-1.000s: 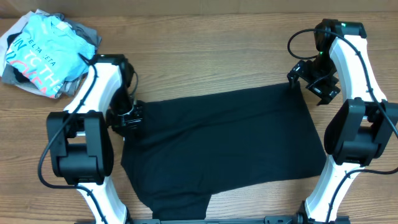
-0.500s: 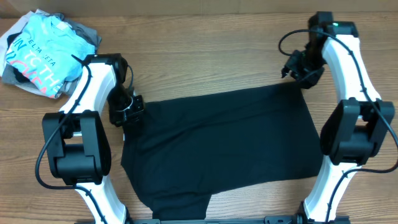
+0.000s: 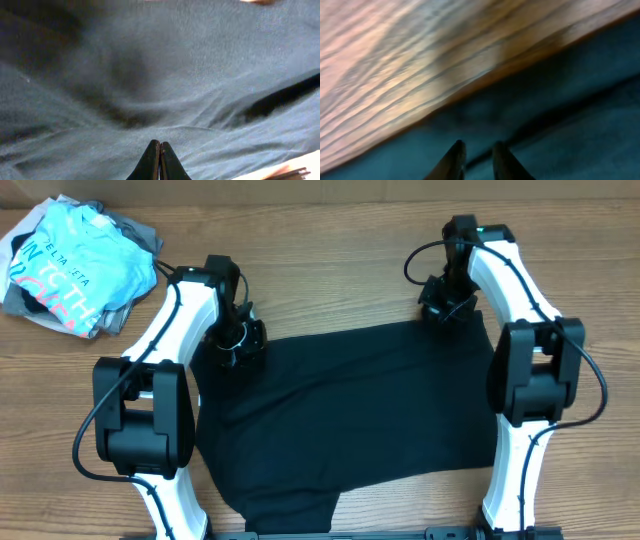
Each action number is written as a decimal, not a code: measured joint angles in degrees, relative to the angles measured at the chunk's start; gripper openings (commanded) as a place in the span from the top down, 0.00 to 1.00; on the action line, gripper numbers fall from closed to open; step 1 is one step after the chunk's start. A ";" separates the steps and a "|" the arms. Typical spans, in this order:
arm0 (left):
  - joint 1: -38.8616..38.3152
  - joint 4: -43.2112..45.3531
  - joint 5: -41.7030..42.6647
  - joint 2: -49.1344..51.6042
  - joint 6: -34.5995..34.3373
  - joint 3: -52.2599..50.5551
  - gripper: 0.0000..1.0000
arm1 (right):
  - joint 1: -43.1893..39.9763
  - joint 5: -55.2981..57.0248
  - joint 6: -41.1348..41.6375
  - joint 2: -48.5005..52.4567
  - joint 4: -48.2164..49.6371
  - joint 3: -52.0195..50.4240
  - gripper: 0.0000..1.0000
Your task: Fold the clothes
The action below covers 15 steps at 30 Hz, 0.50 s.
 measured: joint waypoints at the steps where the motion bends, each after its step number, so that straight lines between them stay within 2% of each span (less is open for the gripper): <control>1: -0.02 0.24 0.02 0.07 -0.15 0.02 0.96 | 0.00 0.07 0.04 0.59 0.02 0.00 0.78; 5: 0.00 0.76 0.02 1.01 -0.66 0.04 0.96 | -0.04 0.13 0.04 0.96 0.37 -0.11 0.80; 9: -0.02 0.98 0.02 3.50 -0.70 0.04 0.96 | -0.04 0.33 -0.13 0.96 0.48 -0.11 0.95; 15: -0.02 1.03 0.02 7.91 -0.85 0.04 0.96 | -0.09 3.41 0.00 2.03 -0.22 -0.11 0.96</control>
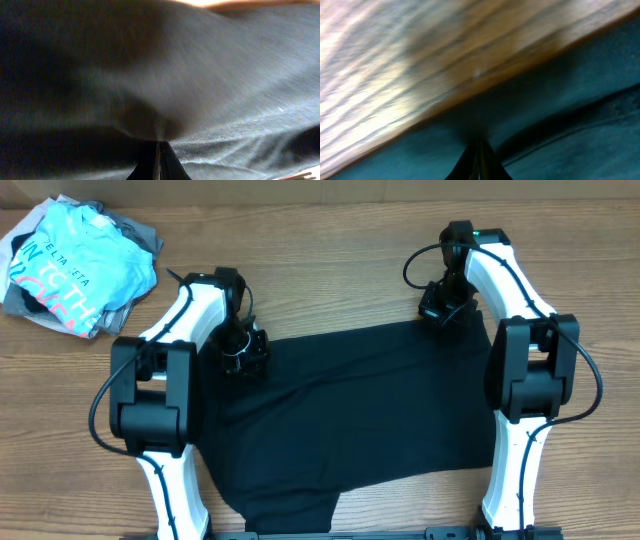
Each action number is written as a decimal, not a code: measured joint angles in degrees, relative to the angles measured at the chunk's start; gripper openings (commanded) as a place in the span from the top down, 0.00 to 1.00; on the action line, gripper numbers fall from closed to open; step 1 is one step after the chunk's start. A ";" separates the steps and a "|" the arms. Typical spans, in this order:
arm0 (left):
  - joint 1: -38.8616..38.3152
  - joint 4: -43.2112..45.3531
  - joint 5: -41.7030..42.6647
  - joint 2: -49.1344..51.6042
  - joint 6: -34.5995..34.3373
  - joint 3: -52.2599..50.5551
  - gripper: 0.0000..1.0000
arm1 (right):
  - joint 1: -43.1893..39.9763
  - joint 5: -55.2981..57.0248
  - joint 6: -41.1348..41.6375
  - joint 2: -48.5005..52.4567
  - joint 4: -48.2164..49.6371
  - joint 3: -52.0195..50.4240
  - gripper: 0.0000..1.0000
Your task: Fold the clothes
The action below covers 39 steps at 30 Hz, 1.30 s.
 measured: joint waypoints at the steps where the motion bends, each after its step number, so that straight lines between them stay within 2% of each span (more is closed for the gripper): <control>1: 0.02 -0.24 0.46 0.57 0.00 0.09 0.96 | -0.02 0.59 0.04 0.35 -0.33 0.00 0.96; 17: 1.46 -0.76 0.90 1.31 0.00 0.66 0.96 | -5.09 6.67 1.40 0.85 -8.48 -0.04 0.96; 23: 4.48 -2.10 -0.57 1.31 0.00 0.76 0.96 | -8.79 9.05 2.03 0.85 -14.12 -0.07 0.96; 29: 8.66 -6.27 -4.55 2.34 0.00 2.51 0.96 | -11.32 13.46 6.62 0.85 -18.34 -0.09 0.96; 35: 11.72 -12.83 -8.74 3.93 0.00 13.49 0.96 | -11.34 14.43 8.98 0.13 -17.59 -0.11 0.96; 39: 11.54 -16.41 -8.02 3.93 0.00 21.57 0.96 | -10.34 9.60 6.01 -3.26 -12.92 -0.17 0.96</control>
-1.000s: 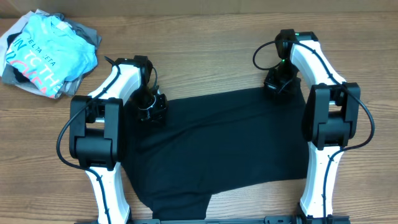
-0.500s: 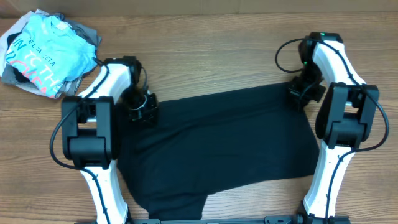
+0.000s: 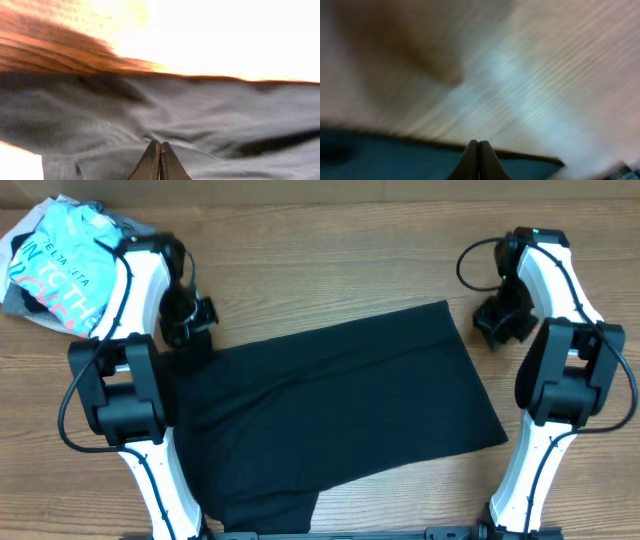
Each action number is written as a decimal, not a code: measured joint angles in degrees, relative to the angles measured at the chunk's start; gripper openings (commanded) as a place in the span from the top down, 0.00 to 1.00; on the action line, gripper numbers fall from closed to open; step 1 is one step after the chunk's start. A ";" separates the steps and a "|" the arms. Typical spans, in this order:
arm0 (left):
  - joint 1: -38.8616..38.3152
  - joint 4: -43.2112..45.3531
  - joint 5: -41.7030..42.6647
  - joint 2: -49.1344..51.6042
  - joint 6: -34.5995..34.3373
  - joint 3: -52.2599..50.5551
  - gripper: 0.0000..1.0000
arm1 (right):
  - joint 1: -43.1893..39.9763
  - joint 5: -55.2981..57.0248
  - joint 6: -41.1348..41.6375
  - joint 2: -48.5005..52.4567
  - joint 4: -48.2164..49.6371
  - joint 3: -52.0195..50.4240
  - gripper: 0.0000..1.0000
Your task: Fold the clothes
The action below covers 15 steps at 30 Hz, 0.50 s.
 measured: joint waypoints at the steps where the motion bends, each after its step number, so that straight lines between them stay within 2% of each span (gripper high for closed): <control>1: -0.17 -0.94 0.55 0.00 -0.02 1.86 0.96 | 0.31 -1.25 -0.81 -0.72 0.81 0.00 0.96; 6: -2.71 -2.91 4.37 0.00 0.26 4.63 0.96 | 4.35 -8.92 -5.27 -4.04 7.04 0.04 0.89; 11: -10.45 -2.91 7.19 0.00 1.53 4.59 0.96 | 9.07 -11.56 -6.62 -4.04 13.66 0.02 0.82; 15: -17.40 1.20 8.24 0.00 1.16 4.55 0.96 | 11.50 -12.90 -6.23 -4.04 17.25 0.02 0.82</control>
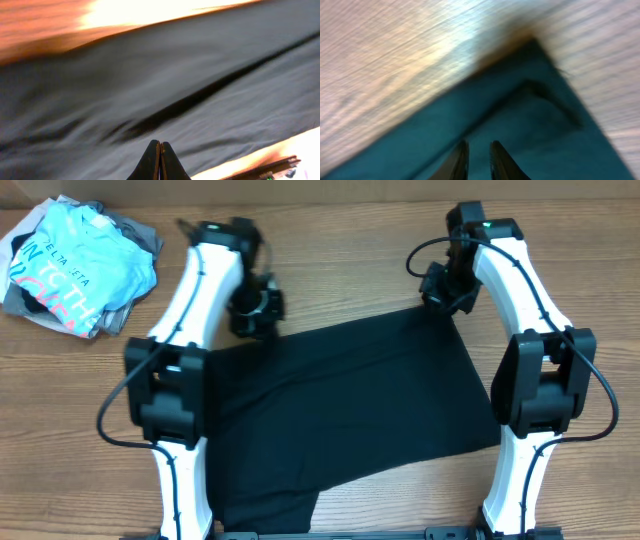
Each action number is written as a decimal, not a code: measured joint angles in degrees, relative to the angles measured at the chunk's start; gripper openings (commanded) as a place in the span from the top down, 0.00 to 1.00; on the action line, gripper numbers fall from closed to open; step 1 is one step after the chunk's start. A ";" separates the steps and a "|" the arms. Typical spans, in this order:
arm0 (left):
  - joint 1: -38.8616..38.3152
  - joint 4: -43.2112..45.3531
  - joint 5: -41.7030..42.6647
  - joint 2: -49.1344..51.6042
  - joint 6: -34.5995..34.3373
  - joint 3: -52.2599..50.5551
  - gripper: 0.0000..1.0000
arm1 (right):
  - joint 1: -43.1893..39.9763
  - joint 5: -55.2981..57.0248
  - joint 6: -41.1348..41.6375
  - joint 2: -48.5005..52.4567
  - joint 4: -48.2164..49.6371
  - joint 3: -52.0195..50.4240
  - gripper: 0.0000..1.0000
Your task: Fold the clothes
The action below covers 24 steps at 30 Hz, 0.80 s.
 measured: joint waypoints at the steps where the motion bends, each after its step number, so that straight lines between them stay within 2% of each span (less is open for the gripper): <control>1: -1.36 1.33 -0.02 0.00 -0.50 0.00 0.96 | 0.28 -0.46 0.07 0.00 0.68 0.00 0.82; 7: -5.64 5.55 -0.07 1.25 -4.11 0.00 0.96 | 0.72 -3.89 0.28 0.11 2.25 0.00 0.83; 16: -8.07 7.72 -0.35 8.92 -6.99 -0.09 0.96 | 2.75 -6.05 0.26 0.11 2.32 0.00 0.82; 24: -8.37 5.66 -0.90 9.46 -8.39 -0.09 0.96 | 3.61 -6.21 0.28 0.11 2.54 -0.33 0.82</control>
